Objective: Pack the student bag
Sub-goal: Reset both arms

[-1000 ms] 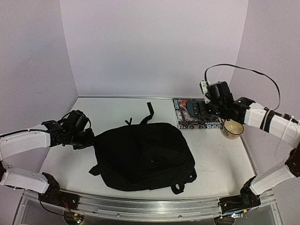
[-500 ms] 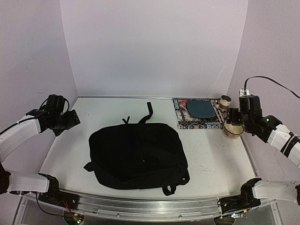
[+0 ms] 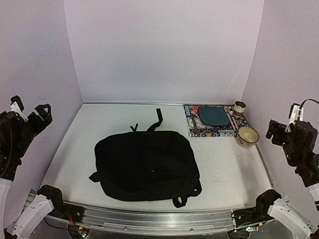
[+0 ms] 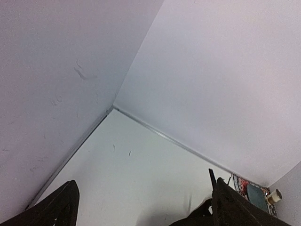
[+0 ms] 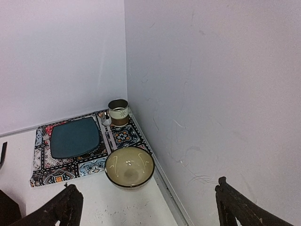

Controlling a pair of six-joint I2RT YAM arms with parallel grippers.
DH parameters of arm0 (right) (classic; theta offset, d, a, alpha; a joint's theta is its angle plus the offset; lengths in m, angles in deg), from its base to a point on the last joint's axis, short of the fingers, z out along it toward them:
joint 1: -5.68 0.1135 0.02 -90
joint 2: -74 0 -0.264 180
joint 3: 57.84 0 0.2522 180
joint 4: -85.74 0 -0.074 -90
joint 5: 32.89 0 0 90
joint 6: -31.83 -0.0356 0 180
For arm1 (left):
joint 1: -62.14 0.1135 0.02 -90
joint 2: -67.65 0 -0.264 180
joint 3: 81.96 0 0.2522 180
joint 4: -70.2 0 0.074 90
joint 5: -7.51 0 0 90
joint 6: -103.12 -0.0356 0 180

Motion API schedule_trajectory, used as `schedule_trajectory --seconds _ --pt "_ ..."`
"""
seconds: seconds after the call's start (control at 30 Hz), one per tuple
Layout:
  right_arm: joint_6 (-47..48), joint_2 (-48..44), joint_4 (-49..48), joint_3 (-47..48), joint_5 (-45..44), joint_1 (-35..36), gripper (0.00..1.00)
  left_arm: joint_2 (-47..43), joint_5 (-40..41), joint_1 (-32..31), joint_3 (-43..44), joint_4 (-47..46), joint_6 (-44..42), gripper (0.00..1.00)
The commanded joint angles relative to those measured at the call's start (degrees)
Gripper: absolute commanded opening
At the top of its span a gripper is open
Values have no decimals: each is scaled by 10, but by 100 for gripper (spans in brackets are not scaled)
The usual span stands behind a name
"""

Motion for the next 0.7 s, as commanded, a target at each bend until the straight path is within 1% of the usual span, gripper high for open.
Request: schedule_trajectory --seconds 0.0,0.1,0.23,0.47,0.67 --pt "42 -38 12 -25 2 -1 98 -66 50 1 -36 -1 -32 99" --pt "45 -71 12 -39 14 -1 98 -99 59 1 -50 -3 -36 99" --pt "50 -108 7 -71 20 -1 98 -119 65 1 -55 -7 -35 99" --pt "62 -138 2 -92 33 -1 98 -121 64 1 -59 -9 -42 99" --pt "64 -137 -5 -94 38 -1 98 -110 59 1 -59 -9 -47 99"
